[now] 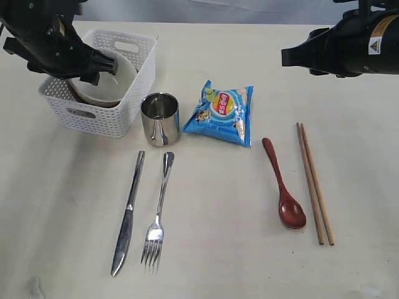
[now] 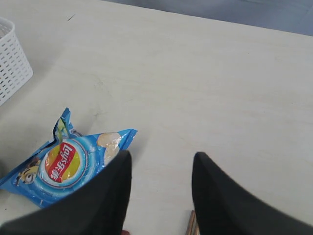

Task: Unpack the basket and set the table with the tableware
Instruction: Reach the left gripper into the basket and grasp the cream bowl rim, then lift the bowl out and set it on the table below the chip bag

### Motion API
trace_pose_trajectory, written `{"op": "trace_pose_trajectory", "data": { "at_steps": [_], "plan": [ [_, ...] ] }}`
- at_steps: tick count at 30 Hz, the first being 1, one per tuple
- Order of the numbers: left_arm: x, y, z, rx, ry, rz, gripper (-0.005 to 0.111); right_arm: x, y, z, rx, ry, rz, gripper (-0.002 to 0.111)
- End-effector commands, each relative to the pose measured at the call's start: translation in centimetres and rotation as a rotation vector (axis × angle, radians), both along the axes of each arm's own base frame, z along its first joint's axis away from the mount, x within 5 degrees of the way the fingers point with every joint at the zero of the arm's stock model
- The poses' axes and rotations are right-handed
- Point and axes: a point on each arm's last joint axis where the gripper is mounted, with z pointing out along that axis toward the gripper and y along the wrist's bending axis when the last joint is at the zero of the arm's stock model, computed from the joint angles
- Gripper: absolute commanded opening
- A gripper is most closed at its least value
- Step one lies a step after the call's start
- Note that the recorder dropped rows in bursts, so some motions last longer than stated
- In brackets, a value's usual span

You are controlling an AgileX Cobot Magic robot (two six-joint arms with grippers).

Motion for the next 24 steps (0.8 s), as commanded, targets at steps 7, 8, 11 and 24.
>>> {"op": "trace_pose_trajectory", "data": {
  "at_steps": [7,8,11,24],
  "plan": [
    [0.2,0.0,-0.5,-0.005,-0.009,0.001,0.024,-0.1,-0.1,0.2,-0.002,-0.008,-0.001,0.040],
    [0.3,0.0,-0.5,-0.006,-0.011,0.001,0.018,-0.1,-0.1,0.2,-0.002,-0.008,-0.001,0.040],
    [0.3,0.0,-0.5,-0.006,-0.011,0.001,0.000,-0.1,-0.1,0.2,-0.002,-0.008,-0.001,0.040],
    [-0.5,0.2,3.0,-0.019,-0.113,-0.006,0.000,0.0,-0.1,0.2,0.004,-0.013,-0.001,0.040]
  ]
}}
